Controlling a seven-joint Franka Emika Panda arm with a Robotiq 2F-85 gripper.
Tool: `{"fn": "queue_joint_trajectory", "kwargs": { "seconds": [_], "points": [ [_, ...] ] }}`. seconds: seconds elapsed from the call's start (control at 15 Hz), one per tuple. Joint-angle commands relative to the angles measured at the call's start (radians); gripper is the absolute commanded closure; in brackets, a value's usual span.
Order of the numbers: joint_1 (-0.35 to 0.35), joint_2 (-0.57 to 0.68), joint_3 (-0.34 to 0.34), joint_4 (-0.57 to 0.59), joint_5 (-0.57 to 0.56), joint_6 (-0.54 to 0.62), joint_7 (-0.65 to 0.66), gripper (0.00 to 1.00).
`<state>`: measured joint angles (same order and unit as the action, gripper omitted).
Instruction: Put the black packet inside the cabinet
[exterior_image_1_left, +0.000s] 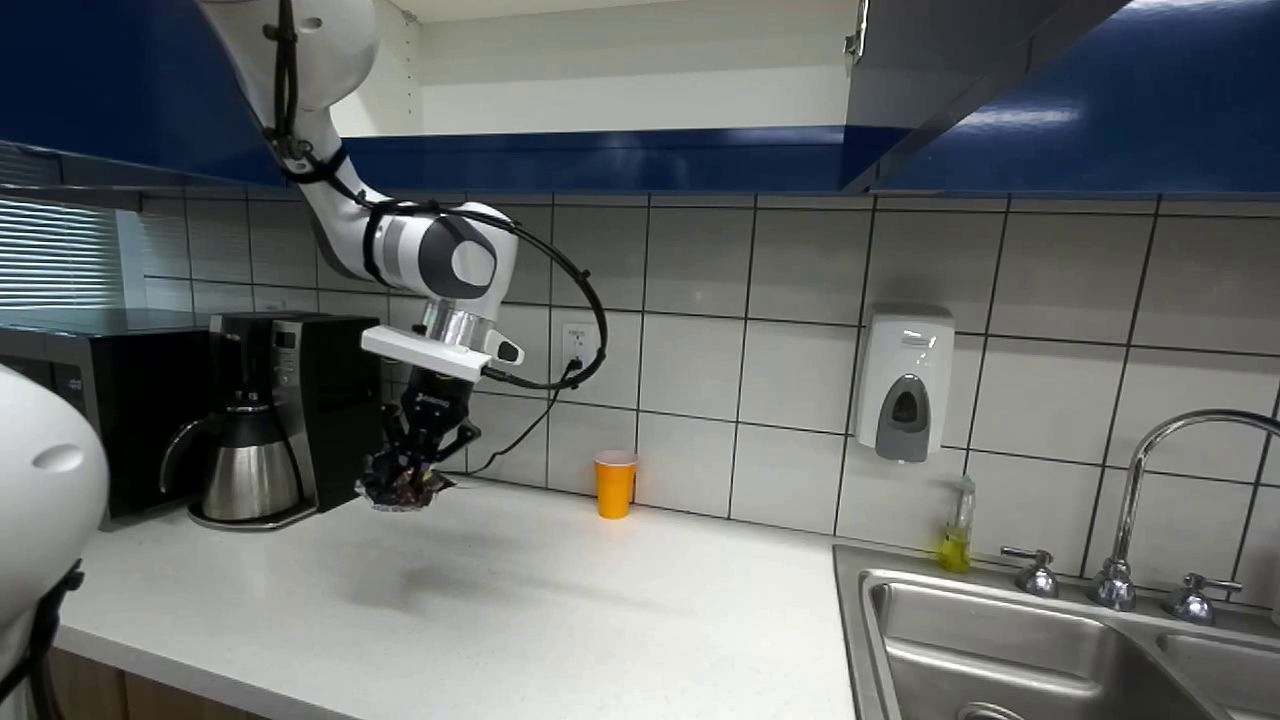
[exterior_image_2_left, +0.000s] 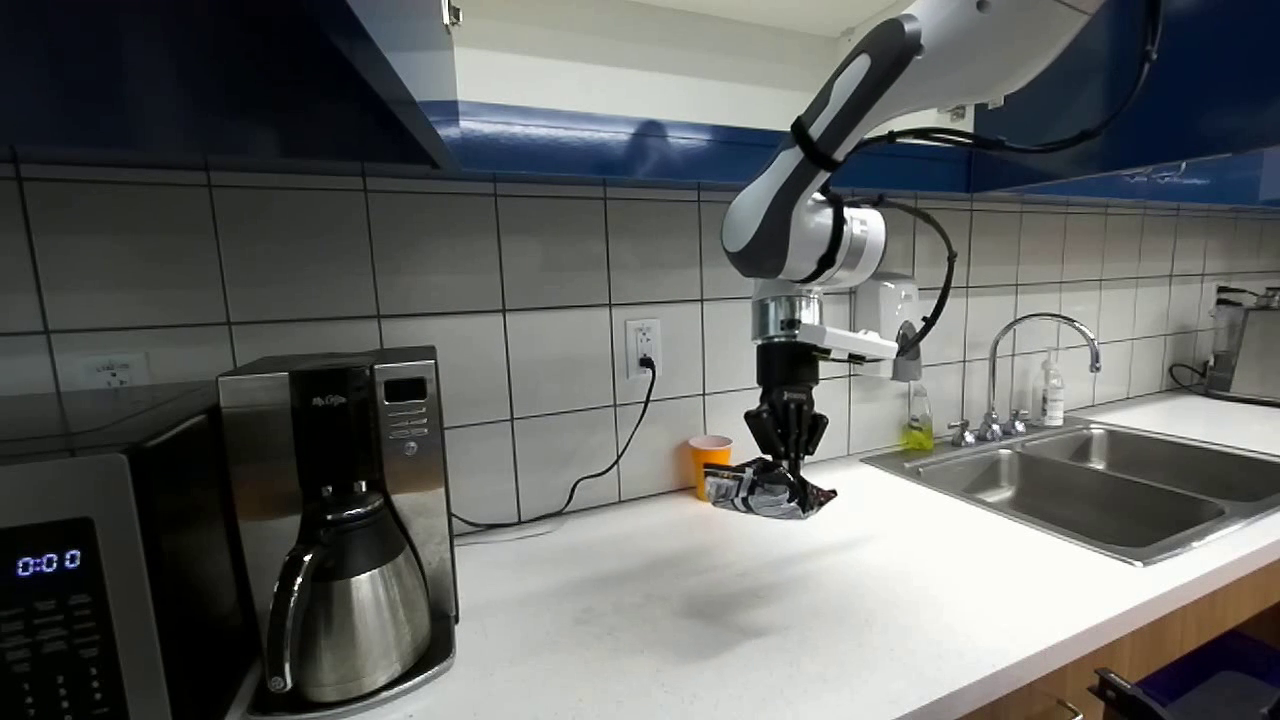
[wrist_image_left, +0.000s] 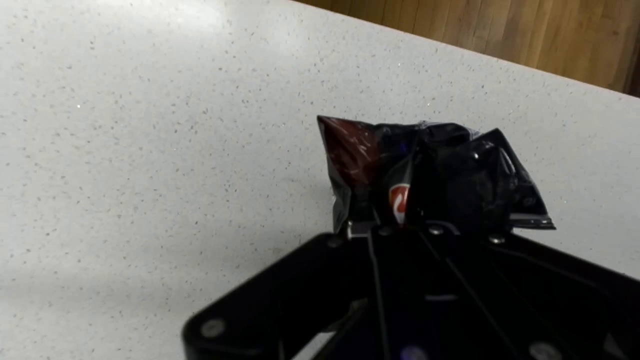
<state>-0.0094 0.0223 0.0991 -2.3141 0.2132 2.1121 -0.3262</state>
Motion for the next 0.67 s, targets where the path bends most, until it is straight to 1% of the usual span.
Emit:
{"fn": "queue_joint_trajectory", "kwargs": {
  "seconds": [0.0, 0.33, 0.6],
  "points": [
    [0.022, -0.106, -0.022, -0.069, 0.012, -0.053, 0.014, 0.99],
    [0.030, -0.193, -0.041, -0.125, -0.002, -0.090, 0.038, 0.99],
    [0.032, -0.248, -0.054, -0.142, -0.018, -0.111, 0.056, 0.99]
  ]
}}
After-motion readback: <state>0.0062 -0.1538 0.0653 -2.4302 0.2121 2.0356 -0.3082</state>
